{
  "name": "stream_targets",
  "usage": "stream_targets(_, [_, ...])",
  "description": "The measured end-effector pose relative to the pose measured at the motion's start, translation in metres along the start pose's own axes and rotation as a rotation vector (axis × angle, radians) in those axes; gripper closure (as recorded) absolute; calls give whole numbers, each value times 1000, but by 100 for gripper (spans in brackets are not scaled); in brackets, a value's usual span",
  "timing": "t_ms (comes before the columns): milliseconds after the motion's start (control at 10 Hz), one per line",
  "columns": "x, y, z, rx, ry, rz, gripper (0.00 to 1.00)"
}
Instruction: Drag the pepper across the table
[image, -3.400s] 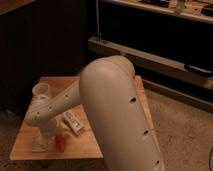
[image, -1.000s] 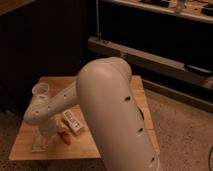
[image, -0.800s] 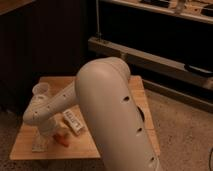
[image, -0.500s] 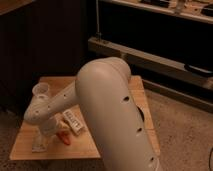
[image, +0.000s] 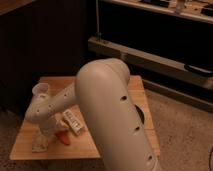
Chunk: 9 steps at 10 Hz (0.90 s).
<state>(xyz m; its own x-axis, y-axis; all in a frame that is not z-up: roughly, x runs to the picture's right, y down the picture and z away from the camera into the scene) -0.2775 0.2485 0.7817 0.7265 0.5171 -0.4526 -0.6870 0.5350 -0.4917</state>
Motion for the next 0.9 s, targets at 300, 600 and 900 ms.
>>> stream_targets(300, [-2,-5,2,4,-12,-13,20])
stream_targets(600, [-4,-9,-1,24,-26,-27,20])
stream_targets(900, [-7,-12,0,17,-24,-75,20])
